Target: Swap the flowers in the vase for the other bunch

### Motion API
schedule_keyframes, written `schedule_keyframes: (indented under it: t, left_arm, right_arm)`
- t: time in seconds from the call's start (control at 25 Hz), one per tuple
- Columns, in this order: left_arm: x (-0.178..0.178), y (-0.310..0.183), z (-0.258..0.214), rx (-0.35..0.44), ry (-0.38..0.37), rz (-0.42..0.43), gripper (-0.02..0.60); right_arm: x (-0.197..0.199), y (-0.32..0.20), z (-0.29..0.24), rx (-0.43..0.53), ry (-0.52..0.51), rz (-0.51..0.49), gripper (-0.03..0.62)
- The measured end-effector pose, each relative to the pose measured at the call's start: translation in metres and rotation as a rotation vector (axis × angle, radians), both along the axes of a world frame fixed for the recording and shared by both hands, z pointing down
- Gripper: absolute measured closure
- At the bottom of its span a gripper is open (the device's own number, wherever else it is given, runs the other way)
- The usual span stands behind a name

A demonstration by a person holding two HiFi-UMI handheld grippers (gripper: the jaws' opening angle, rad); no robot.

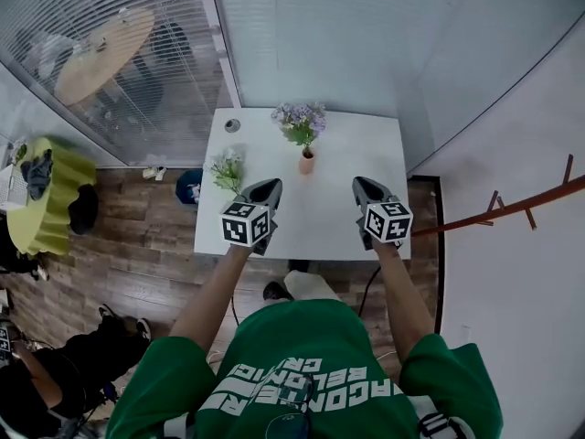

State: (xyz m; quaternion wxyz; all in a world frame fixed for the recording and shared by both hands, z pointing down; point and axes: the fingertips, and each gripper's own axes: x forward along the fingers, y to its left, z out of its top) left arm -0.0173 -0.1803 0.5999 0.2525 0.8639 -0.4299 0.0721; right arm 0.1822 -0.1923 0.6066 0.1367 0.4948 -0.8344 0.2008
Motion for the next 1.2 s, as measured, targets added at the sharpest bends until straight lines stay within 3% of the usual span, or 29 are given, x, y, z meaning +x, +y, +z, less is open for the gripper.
schedule_keyframes:
  t: [0.6,1.2]
  left_arm:
    - [-0.015,0.035,-0.007,0.019,0.007,0.004,0.574]
    - [-0.026,0.041,-0.009,0.029,0.006,0.003,0.572]
  right_arm:
    - [-0.013,0.049,-0.005,0.035,0.006,0.003,0.58]
    - [-0.019,0.058,-0.006,0.047,0.043,0.002,0.582]
